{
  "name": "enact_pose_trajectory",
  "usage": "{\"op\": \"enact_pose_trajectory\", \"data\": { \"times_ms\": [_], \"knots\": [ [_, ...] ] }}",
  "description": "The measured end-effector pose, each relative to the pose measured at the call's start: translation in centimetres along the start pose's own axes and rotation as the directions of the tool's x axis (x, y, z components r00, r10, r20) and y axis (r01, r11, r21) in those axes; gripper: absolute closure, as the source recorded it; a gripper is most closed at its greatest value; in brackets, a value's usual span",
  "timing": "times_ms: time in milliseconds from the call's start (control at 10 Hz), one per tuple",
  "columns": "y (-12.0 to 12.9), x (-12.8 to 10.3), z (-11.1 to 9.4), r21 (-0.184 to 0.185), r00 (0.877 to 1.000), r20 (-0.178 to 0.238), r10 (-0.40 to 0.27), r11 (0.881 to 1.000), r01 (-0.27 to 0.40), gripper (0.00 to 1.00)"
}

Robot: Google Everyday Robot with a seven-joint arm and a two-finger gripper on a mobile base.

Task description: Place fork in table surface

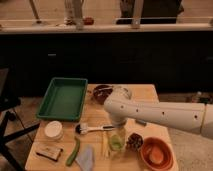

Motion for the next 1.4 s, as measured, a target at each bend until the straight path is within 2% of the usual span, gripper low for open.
{"op": "enact_pose_trajectory", "data": {
  "times_ms": [200, 700, 1000, 1400],
  "knots": [
    [-2.6, 0.5, 0.0, 0.015, 1.000, 0.026, 0.000, 1.000, -0.001, 0.20],
    [-7.0, 0.8, -0.2, 0.066, 0.998, 0.066, -0.001, 0.998, -0.004, 0.20],
    [-8.9, 0.2, -1.1, 0.131, 0.997, 0.081, -0.018, 0.991, 0.008, 0.20],
    [-10.9, -0.2, -2.6, 0.221, 0.995, 0.094, -0.044, 0.975, 0.022, 0.20]
  ]
}}
